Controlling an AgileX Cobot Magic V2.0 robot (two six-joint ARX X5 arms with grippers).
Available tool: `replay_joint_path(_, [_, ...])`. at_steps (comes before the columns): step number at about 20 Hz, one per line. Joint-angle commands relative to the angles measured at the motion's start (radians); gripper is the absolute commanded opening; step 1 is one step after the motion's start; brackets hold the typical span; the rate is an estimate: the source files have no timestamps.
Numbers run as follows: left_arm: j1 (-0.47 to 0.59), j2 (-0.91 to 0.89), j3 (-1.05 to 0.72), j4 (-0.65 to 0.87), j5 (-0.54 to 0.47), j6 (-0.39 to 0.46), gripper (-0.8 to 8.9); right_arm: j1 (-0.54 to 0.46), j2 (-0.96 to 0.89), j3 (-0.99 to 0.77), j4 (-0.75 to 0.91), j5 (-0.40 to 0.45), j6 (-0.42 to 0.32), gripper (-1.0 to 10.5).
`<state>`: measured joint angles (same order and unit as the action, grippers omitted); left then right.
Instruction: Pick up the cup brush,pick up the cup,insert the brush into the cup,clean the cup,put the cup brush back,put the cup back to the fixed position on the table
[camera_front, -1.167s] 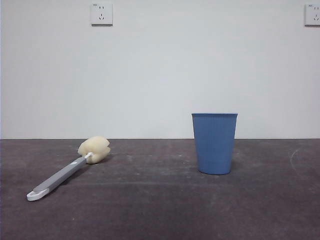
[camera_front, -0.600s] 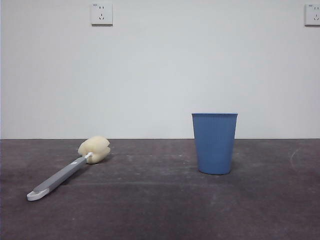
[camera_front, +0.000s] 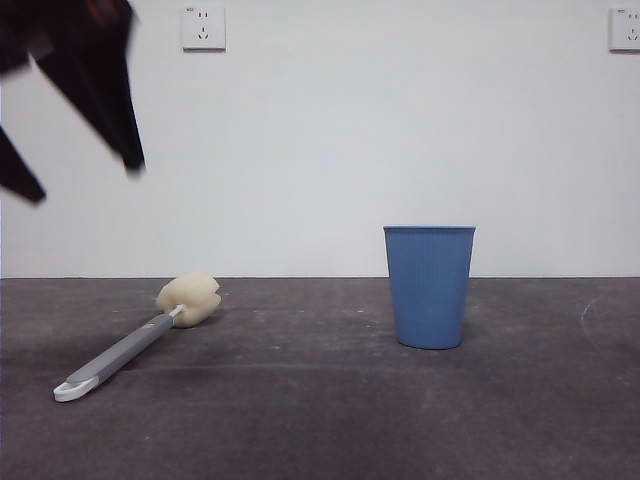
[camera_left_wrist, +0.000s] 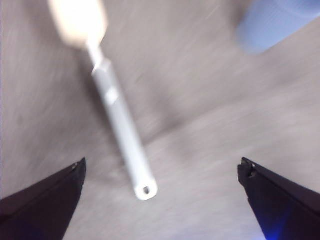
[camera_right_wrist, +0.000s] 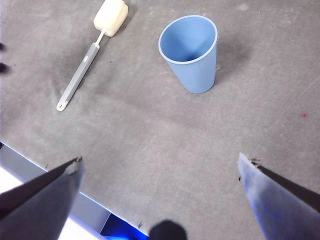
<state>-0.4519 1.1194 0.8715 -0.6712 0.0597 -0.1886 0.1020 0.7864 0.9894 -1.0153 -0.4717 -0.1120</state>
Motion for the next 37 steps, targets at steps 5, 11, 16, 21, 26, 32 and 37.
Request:
replay_joint_path(5, [-0.061, 0.251, 0.001, 0.061, -0.117, -0.102, 5.66, -0.001, -0.001, 0.002, 0.005, -0.001, 0.011, 5.7])
replay_joint_path(11, [-0.103, 0.417, 0.001, 0.100, -0.165, -0.134, 5.65, -0.001, -0.001, 0.002, 0.006, -0.001, 0.011, 5.7])
replay_joint_path(16, [-0.113, 0.489, 0.001, 0.129, -0.201, -0.161, 5.60, -0.001, -0.001, 0.002, 0.013, -0.001, 0.015, 5.6])
replay_joint_path(21, [-0.114, 0.495, 0.001, 0.145, -0.212, -0.183, 1.75, -0.001, -0.001, 0.002, 0.013, 0.000, 0.015, 5.6])
replay_joint_path(26, [-0.119, 0.488, 0.001, 0.136, -0.184, -0.186, 0.53, -0.001, -0.001, 0.002, 0.013, 0.000, 0.015, 5.6])
replay_joint_path(32, [-0.119, 0.465, 0.001, 0.119, -0.140, -0.185, 0.52, -0.001, -0.001, 0.002, 0.012, -0.001, 0.018, 5.6])
replay_joint_path(37, [-0.117, 0.443, 0.001, 0.102, -0.138, -0.174, -0.08, -0.001, -0.001, 0.002, 0.012, -0.001, 0.018, 5.6])
